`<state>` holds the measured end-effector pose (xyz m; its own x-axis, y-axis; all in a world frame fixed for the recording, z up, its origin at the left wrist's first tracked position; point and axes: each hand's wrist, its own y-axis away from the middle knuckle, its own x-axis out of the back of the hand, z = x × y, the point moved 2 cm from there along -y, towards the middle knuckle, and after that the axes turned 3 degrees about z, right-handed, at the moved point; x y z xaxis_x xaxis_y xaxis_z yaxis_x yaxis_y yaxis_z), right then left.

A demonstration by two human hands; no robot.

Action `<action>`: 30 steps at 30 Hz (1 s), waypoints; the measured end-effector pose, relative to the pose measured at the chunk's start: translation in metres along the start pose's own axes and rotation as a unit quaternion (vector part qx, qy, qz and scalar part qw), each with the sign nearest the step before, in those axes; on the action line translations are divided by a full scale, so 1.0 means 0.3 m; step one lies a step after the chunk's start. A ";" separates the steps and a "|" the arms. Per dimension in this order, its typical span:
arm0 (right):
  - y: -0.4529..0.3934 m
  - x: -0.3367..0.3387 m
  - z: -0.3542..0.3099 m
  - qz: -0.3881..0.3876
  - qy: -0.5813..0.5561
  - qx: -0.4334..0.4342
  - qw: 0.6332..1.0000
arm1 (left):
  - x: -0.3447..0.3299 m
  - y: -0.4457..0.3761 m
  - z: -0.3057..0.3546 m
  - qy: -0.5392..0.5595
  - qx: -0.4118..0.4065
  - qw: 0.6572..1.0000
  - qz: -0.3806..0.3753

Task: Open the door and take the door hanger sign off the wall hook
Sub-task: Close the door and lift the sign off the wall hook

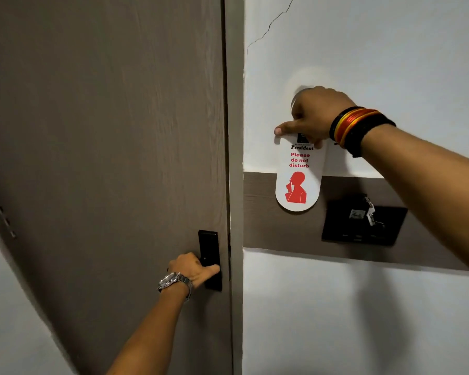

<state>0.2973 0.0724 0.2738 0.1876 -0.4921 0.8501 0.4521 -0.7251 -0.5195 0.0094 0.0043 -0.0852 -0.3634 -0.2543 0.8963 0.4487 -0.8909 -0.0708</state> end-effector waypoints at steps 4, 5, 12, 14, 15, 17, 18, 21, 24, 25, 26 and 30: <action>-0.009 0.010 -0.020 -0.004 0.005 -0.004 1.000 | -0.011 -0.037 0.013 -0.006 0.014 1.000 0.005; -0.010 0.011 -0.020 -0.006 0.005 -0.007 1.000 | -0.013 -0.048 0.020 -0.009 0.014 1.000 0.001; -0.006 0.002 -0.015 0.004 0.004 -0.020 1.000 | -0.015 -0.086 0.054 -0.011 0.002 1.000 0.003; -0.008 0.000 -0.014 0.005 0.002 -0.018 1.000 | -0.016 -0.094 0.061 -0.021 0.003 1.000 0.003; -0.010 -0.003 -0.012 0.004 -0.001 -0.018 1.000 | -0.017 -0.100 0.063 -0.021 0.004 1.000 0.003; -0.011 -0.008 -0.007 0.005 -0.002 -0.021 1.000 | -0.017 -0.106 0.066 -0.019 0.005 1.000 0.008; -0.011 -0.010 -0.007 0.007 -0.001 -0.022 1.000 | -0.016 -0.106 0.066 -0.022 0.004 1.000 0.012; -0.010 -0.007 -0.009 0.006 -0.012 -0.025 1.000 | -0.027 -0.115 0.062 -0.041 -0.002 0.999 0.017; -0.008 -0.007 -0.011 0.010 -0.017 -0.027 0.999 | -0.019 -0.128 0.064 -0.090 -0.022 0.996 0.019; -0.004 -0.005 -0.010 0.010 -0.017 -0.027 0.999 | -0.007 -0.131 0.070 -0.128 -0.032 0.991 0.018; -0.001 -0.008 -0.014 0.011 -0.014 -0.027 0.999 | 0.009 -0.127 0.077 -0.178 -0.043 0.983 0.022; 0.014 0.000 -0.032 0.016 -0.004 -0.031 0.999 | 0.093 -0.063 0.134 -0.262 -0.083 0.959 0.069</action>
<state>0.2908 0.0646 0.2708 0.2094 -0.5121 0.8330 0.3914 -0.7368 -0.5513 0.0237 0.0292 -0.0412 0.1696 -0.1881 0.9674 0.3110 -0.9212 -0.2336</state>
